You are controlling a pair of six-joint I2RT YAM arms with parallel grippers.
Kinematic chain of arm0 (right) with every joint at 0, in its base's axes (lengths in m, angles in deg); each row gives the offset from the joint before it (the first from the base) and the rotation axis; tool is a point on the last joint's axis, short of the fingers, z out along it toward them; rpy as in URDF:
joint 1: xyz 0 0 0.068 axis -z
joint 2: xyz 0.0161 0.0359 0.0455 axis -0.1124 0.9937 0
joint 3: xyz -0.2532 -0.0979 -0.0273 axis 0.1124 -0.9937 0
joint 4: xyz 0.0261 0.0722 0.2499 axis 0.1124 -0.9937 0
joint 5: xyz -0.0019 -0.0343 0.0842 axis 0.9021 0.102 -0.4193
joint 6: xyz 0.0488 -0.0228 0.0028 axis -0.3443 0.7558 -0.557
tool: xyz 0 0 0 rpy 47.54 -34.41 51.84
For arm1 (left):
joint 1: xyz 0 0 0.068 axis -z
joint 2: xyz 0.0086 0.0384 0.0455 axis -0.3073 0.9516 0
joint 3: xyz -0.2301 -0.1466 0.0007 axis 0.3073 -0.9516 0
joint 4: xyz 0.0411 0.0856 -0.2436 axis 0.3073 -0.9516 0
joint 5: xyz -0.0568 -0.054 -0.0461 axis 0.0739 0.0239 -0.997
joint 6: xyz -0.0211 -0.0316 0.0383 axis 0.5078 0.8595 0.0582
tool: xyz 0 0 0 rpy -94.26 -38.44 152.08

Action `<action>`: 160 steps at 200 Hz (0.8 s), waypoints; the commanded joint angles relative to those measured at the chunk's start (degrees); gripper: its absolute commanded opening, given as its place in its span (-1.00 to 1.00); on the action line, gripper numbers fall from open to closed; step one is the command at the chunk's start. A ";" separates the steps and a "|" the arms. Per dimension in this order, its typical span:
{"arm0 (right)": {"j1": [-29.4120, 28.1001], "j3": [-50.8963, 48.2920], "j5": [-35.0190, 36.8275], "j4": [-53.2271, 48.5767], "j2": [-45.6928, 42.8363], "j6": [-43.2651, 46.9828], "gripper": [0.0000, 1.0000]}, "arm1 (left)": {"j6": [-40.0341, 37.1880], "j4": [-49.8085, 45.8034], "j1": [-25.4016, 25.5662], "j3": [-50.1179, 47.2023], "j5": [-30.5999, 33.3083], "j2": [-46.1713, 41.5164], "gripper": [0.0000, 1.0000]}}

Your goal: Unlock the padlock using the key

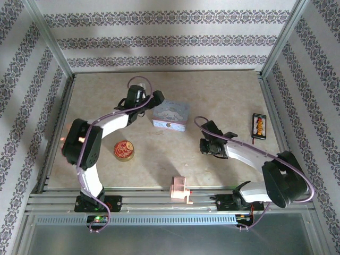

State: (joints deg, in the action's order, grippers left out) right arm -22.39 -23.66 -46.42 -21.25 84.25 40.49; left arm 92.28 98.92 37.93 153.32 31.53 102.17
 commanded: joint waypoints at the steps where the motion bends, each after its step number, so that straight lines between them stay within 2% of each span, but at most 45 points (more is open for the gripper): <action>1: 1.68 3.38 -2.19 0.14 2.66 3.07 -0.98 | -3.50 0.51 -1.18 -5.86 5.40 -8.62 0.99; 47: 4.18 7.72 -5.12 2.13 10.21 5.01 -0.94 | -9.97 -1.46 -2.53 -21.52 10.69 -26.59 0.98; 69: 4.54 9.82 -5.52 2.11 13.66 5.78 -0.93 | -12.56 -4.77 -4.12 -27.60 11.93 -36.04 0.98; 102: 4.48 12.22 -6.52 2.15 17.44 5.78 -0.95 | -13.51 -11.46 -6.05 -35.15 17.33 -50.40 0.98; 140: 2.19 12.72 -6.38 3.70 18.10 3.89 -0.92 | -14.29 -18.08 -7.20 -39.33 20.51 -62.21 0.98; 160: 1.56 13.45 -5.44 3.52 19.40 3.61 -0.79 | -14.12 -21.93 -7.31 -39.98 22.86 -65.38 0.98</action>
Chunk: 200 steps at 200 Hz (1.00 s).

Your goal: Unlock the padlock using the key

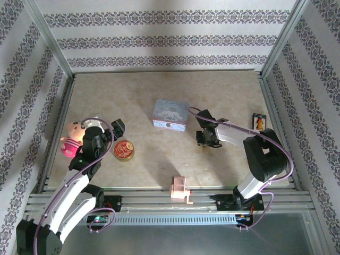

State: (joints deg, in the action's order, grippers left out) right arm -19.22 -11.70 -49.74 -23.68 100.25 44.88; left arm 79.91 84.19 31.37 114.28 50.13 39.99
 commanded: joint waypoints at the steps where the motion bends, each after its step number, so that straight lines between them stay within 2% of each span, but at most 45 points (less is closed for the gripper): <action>1: -1.64 1.52 -2.04 5.89 3.46 -0.78 -0.78 | -1.67 -7.34 -0.79 -1.02 4.34 -3.30 0.98; 30: -2.18 2.34 -1.32 5.00 4.75 -0.89 -0.38 | -2.10 -6.83 -0.83 -3.96 8.30 -4.90 0.98; 59: -2.70 2.70 0.57 2.96 2.45 -0.30 -0.03 | -4.70 1.89 -0.79 -8.64 8.10 -4.81 0.98; 73: -2.89 2.39 1.83 1.87 -0.22 0.06 0.06 | -7.74 6.42 -0.75 -10.45 7.79 -4.81 0.98; 81: -2.88 1.98 2.57 1.35 -2.42 0.10 0.09 | -8.72 8.75 -0.82 -11.11 8.11 -4.81 0.98; 97: -2.89 0.85 3.88 0.75 -7.38 0.26 0.14 | -15.10 16.05 -0.81 -12.68 4.84 -4.90 0.98; 116: -2.89 -1.30 5.71 0.95 -14.44 0.83 0.24 | -19.32 17.77 -0.90 -12.27 5.16 -4.68 0.98; 137: -2.56 -5.19 9.94 2.77 -23.05 2.31 0.46 | -23.35 24.62 -1.12 -14.17 5.46 -2.44 0.98; 148: -1.83 -7.33 12.15 3.70 -27.02 2.97 0.56 | -26.79 28.15 -1.30 -14.98 2.61 -1.40 0.98; 166: -0.37 -10.24 14.28 4.48 -32.66 3.57 0.95 | -30.45 33.54 -1.44 -16.18 -0.76 1.39 0.98; 200: 1.49 -16.38 18.16 8.93 -40.91 6.14 0.96 | -33.89 40.52 -2.31 -16.79 -4.77 9.34 0.98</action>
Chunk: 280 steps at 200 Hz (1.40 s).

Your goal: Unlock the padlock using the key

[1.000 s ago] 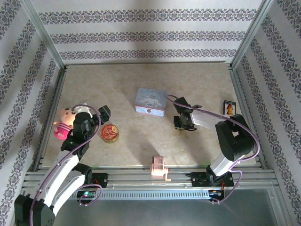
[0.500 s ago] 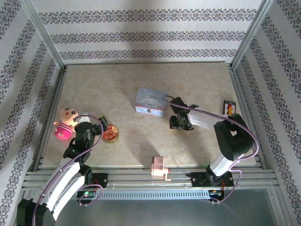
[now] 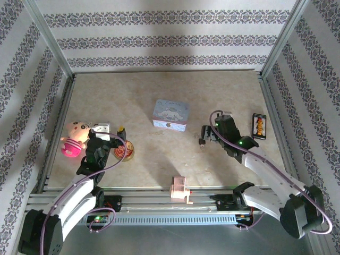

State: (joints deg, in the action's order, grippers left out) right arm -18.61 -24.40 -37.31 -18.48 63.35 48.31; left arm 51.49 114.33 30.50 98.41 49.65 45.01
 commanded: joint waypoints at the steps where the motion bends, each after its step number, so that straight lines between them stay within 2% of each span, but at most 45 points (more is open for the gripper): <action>1: 0.88 -3.85 5.89 3.94 -4.21 2.86 0.96 | -5.54 10.55 -1.44 -0.95 -4.36 4.58 0.98; 38: 1.66 -11.80 11.14 13.45 -11.36 8.32 0.96 | -6.76 17.81 -2.47 -0.96 -6.83 13.27 0.98; 67: 2.20 -15.98 11.71 20.42 -15.21 11.14 0.97 | -5.90 23.60 -3.63 -0.93 -7.67 19.91 0.98; 101: 2.55 -19.68 12.37 29.07 -16.51 18.40 0.97 | -4.97 31.43 -5.32 -0.12 -9.52 28.07 0.98; 119: 3.36 -20.17 11.99 31.75 -15.31 21.63 0.96 | -4.53 23.93 -5.95 2.30 -10.37 26.45 0.98; 137: 4.65 -21.27 11.11 35.19 -12.91 23.63 0.96 | -4.42 26.41 -6.56 2.12 -11.47 27.78 0.98; 160: 7.83 -23.91 8.11 41.24 -9.31 23.30 0.96 | -5.59 25.57 -6.67 2.46 -17.13 27.93 0.98; 211: 14.78 -27.34 1.46 50.48 -4.33 22.45 0.96 | -3.85 21.80 -7.50 4.70 -12.54 28.50 0.98; 235: 16.31 -27.31 -0.07 52.68 -2.66 22.36 0.96 | -5.91 27.59 -7.97 2.37 -8.70 28.97 0.98; 259: 17.07 -27.02 -1.27 54.74 -0.79 22.47 0.96 | -4.63 26.78 -9.58 2.29 -10.34 28.44 0.98; 280: 17.41 -26.77 -2.51 56.10 0.68 22.77 0.96 | -4.50 30.59 -10.69 2.11 -11.21 30.81 0.98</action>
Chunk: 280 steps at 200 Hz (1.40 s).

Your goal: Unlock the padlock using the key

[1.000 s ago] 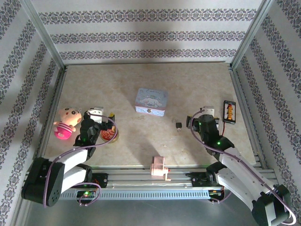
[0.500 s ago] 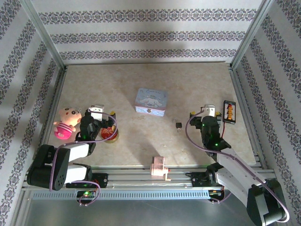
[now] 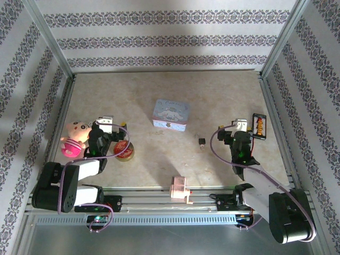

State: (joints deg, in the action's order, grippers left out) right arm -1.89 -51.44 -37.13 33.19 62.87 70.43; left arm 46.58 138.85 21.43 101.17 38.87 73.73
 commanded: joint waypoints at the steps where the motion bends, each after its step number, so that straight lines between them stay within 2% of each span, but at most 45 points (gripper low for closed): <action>1: 0.69 0.26 -2.75 4.52 1.25 0.69 0.96 | 0.40 6.24 -1.65 -0.65 -0.56 2.20 0.98; 57: 1.86 0.78 -6.38 11.33 6.35 2.07 0.96 | -1.33 19.15 -2.21 0.24 -3.33 16.20 0.98; 73: 2.32 0.60 -8.49 14.59 8.14 3.04 0.96 | -1.87 18.11 -2.21 1.82 -4.64 18.18 0.98; 99: 3.13 0.57 -10.70 19.91 11.55 4.13 0.96 | -0.64 10.89 -2.91 5.24 -3.79 17.54 0.98; 117: 3.90 0.99 -12.42 23.05 14.26 4.43 0.96 | 0.69 2.07 -3.97 9.39 -4.01 16.96 0.98; 155: 6.34 1.45 -16.68 31.62 22.46 3.41 0.96 | 1.98 2.25 -5.47 9.61 -5.26 17.26 0.98; 188: 8.15 3.26 -17.25 37.72 31.37 1.26 0.97 | 2.83 3.17 -5.38 9.20 -2.39 17.25 0.98; 194: 8.38 4.06 -16.97 37.24 31.85 0.61 0.96 | 2.90 3.32 -5.37 9.06 -2.23 17.31 0.98; 215: 9.48 8.26 -15.21 25.89 30.60 -1.32 0.97 | 2.94 3.56 -5.38 8.85 -2.08 17.19 0.98; 251: 9.91 9.76 -24.46 26.26 30.96 1.14 0.96 | 2.38 2.43 -5.38 9.46 -3.42 17.26 0.98; 280: 10.01 9.74 -24.08 26.49 31.10 1.05 0.96 | 1.96 2.28 -5.38 9.63 -4.49 17.26 0.98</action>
State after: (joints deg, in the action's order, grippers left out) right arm 7.49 -42.39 -58.29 59.82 94.24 71.48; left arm 48.56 142.44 16.60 110.54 35.77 91.35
